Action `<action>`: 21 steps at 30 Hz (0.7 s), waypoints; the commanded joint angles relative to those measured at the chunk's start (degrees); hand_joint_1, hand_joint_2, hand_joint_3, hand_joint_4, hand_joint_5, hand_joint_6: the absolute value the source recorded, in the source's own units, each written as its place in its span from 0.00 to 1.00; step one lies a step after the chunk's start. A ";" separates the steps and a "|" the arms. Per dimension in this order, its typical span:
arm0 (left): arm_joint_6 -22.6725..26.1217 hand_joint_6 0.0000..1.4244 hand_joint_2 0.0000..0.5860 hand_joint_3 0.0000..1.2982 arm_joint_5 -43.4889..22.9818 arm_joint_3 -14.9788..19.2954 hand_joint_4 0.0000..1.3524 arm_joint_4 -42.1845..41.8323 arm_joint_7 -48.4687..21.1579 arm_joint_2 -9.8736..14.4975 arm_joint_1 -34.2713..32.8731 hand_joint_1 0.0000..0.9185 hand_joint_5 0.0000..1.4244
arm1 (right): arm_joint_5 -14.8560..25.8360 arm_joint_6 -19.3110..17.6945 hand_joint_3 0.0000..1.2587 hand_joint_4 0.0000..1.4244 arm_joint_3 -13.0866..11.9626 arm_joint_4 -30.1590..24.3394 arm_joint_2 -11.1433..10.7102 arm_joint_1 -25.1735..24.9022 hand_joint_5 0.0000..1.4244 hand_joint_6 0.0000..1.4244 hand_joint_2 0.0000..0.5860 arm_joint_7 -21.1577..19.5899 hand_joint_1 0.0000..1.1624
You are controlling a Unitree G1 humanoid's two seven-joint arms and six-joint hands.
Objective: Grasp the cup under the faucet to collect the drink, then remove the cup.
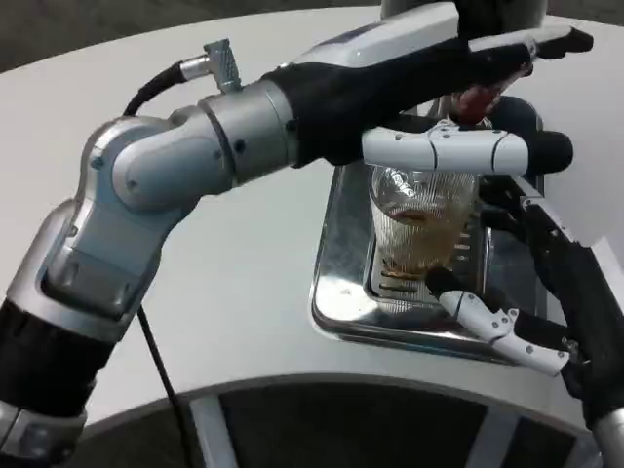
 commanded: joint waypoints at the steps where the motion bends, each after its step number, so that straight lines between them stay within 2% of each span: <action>1: 0.01 0.14 0.24 0.05 0.90 -0.11 0.00 1.77 -2.05 1.91 0.77 0.00 0.06 | -0.69 -0.43 0.10 0.09 0.23 0.82 0.39 -0.53 0.13 0.15 0.42 -1.24 0.62; 14: -1.29 0.14 0.24 0.05 0.84 -0.36 0.00 4.05 -1.80 1.31 -0.27 0.00 0.06 | -0.32 0.10 0.09 0.07 -0.70 3.50 0.05 -3.85 0.11 0.13 0.42 -2.05 0.62; 21: -1.84 0.14 0.24 0.05 0.72 -0.42 0.00 4.70 -1.95 1.19 -0.70 0.00 0.06 | -0.39 0.43 0.06 0.05 -0.35 6.05 0.06 -6.14 0.09 0.11 0.40 -2.00 0.61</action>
